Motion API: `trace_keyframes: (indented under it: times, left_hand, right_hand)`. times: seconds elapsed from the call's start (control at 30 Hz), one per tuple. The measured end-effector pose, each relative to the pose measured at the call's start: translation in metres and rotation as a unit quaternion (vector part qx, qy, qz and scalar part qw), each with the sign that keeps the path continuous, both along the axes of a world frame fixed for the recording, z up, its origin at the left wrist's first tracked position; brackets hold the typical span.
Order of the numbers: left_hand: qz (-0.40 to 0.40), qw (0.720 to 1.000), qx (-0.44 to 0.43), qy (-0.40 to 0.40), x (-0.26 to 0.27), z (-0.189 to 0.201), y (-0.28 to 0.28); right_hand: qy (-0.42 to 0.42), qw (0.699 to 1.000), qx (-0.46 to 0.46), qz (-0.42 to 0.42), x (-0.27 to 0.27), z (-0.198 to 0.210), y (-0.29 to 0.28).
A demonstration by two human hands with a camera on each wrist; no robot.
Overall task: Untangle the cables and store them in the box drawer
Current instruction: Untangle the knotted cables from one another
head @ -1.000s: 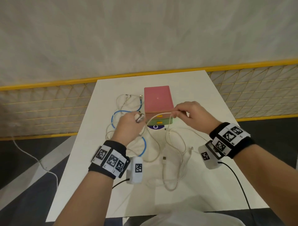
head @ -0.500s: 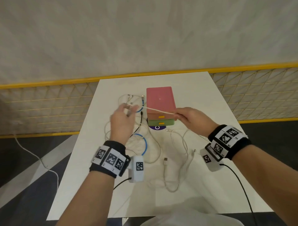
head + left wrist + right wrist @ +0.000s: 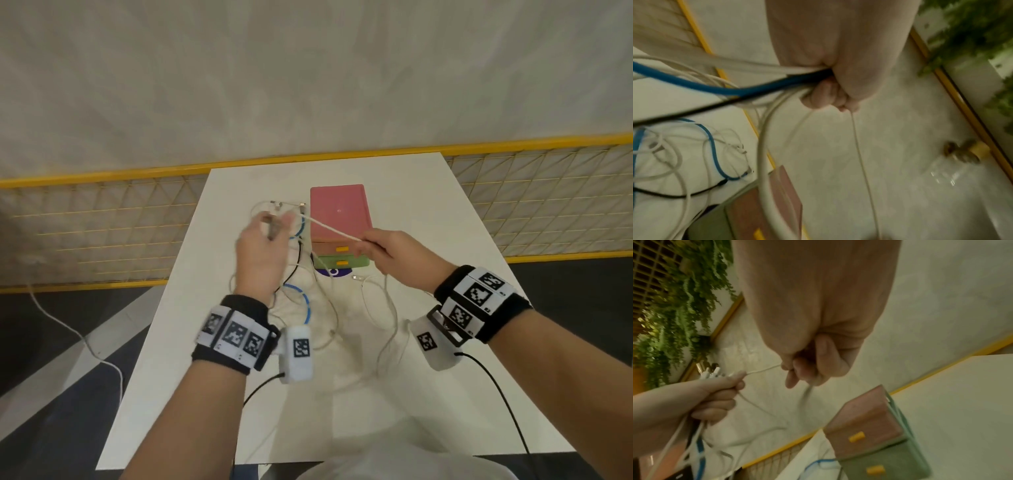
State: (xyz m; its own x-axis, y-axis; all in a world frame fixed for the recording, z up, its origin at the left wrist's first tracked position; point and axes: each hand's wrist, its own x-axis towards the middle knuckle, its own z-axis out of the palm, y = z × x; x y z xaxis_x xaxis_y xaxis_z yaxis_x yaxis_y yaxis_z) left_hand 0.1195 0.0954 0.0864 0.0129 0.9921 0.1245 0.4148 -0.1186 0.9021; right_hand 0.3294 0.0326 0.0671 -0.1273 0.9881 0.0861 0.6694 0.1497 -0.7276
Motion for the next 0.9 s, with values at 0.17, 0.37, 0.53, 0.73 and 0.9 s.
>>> trace_keyframes:
  times: [0.17, 0.37, 0.53, 0.73, 0.9]
  left_hand:
    - [-0.006, 0.997, 0.076, 0.026, -0.005, 0.005, -0.005]
    - [-0.158, 0.983, 0.051, 0.077, 0.019, -0.003, -0.023]
    - [0.027, 0.993, 0.104, 0.042, -0.011, 0.002, 0.000]
    - [0.085, 0.994, 0.072, -0.004, -0.028, -0.008, 0.005]
    - [0.115, 0.990, 0.063, -0.051, -0.039, -0.011, 0.008]
  right_hand:
    - [0.031, 0.999, -0.026, 0.000, -0.007, -0.005, -0.004]
    - [0.022, 0.999, 0.013, 0.034, -0.025, 0.010, 0.004]
    - [-0.040, 0.996, -0.049, 0.057, -0.009, -0.005, -0.005]
    - [-0.131, 0.987, -0.027, 0.092, -0.030, 0.018, 0.015]
    - [-0.061, 0.992, 0.092, 0.061, -0.052, 0.065, 0.053]
